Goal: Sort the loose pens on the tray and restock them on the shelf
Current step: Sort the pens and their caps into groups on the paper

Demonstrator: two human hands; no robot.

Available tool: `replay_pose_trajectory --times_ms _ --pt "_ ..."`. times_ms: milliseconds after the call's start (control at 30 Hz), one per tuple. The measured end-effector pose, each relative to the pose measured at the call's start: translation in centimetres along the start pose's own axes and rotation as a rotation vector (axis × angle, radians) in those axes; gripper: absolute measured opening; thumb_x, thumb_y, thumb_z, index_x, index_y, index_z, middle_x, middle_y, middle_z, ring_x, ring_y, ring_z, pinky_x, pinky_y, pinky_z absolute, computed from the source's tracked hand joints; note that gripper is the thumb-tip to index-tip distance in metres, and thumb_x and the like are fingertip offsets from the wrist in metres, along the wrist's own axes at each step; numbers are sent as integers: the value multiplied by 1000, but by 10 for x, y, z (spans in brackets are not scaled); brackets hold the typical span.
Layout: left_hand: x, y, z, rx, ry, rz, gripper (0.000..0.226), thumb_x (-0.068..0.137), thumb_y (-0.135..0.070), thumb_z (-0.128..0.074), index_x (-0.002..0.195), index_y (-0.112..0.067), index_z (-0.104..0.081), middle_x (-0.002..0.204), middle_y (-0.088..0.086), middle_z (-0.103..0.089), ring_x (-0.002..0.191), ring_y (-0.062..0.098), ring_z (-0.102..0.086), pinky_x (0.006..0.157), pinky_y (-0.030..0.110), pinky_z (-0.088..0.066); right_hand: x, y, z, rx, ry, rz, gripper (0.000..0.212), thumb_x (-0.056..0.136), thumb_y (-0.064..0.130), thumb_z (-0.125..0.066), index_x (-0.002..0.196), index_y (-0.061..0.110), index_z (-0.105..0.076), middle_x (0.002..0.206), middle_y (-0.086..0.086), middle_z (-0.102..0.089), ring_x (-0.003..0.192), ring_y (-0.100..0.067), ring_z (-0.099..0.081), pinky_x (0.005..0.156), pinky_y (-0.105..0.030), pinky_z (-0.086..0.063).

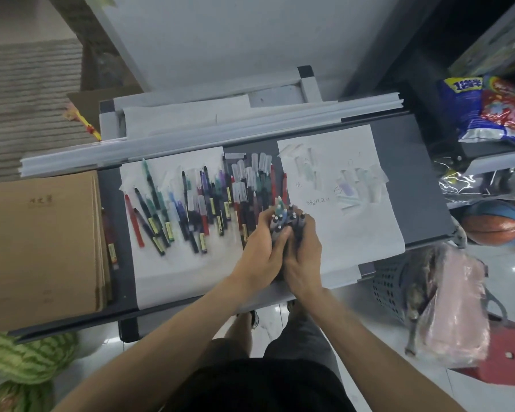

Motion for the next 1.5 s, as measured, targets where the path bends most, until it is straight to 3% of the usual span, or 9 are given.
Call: replay_pose_trajectory --times_ms 233,433,500,633,800,933,1067,1267,1500 --pt "0 0 -5 -42 -27 30 50 109 -26 -49 138 -59 -27 128 -3 -70 121 12 -67 108 47 -51 2 3 0 -1 -36 -3 27 103 1 -53 118 23 -51 102 14 -67 92 -2 -67 78 -11 -48" --pt "1 -38 9 -137 -123 -8 46 109 -15 -50 148 -8 -27 133 -12 -62 124 2 -61 108 24 -47 8 41 2 131 -7 -27 13 101 6 -55 112 12 -55 97 7 -67 86 -4 -64 78 -21 -51" --pt "2 -47 21 -195 -188 48 51 108 -15 -51 151 -10 -24 139 -5 -60 129 4 -59 111 25 -45 11 62 -3 163 47 -60 17 101 17 -54 118 15 -58 101 11 -69 92 -3 -67 82 -20 -53" --pt "-3 -33 57 -287 -264 273 39 108 -13 -52 147 -15 -47 130 -5 -69 122 4 -64 111 31 -47 10 91 -34 6 188 -64 21 104 4 -48 117 20 -55 102 11 -67 88 4 -65 75 -7 -46" --pt "-22 -1 121 -325 -356 529 28 109 -23 -52 137 -22 -55 120 9 -71 118 40 -64 87 60 -55 -8 105 -100 -94 382 -131 8 106 6 -45 105 10 -52 93 -2 -63 83 -17 -61 61 -10 -42" --pt "-41 20 169 -286 -442 582 31 107 -19 -53 138 -24 -54 124 2 -71 112 19 -67 97 48 -56 -20 111 -156 -68 468 -193 12 106 9 -46 106 16 -56 96 5 -65 92 -13 -65 74 -14 -51" --pt "-53 27 211 -206 -524 554 23 106 -11 -52 127 -16 -59 112 9 -71 99 27 -70 74 45 -57 -25 115 -200 -72 533 -222 16 107 13 -45 114 18 -58 107 2 -67 94 -14 -64 73 -16 -49" --pt "-39 34 248 -151 -493 554 28 97 -3 -56 118 -15 -69 108 5 -76 104 21 -73 93 42 -59 -16 123 -240 -91 562 -308 27 102 13 -47 123 13 -63 117 -6 -70 105 -25 -67 90 -40 -56" --pt "-38 39 264 -86 -560 616 28 78 -28 -68 105 -23 -72 95 -1 -78 89 19 -76 86 51 -62 -6 120 -253 -110 546 -351 29 98 16 -49 121 17 -67 110 -1 -73 99 -22 -70 91 -45 -61"
Point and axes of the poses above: each hand's wrist, its own x-axis towards the middle knuckle, its own z-axis out of the back of the hand, y = z × x, the point moved 4 cm from there along x, towards the middle knuckle
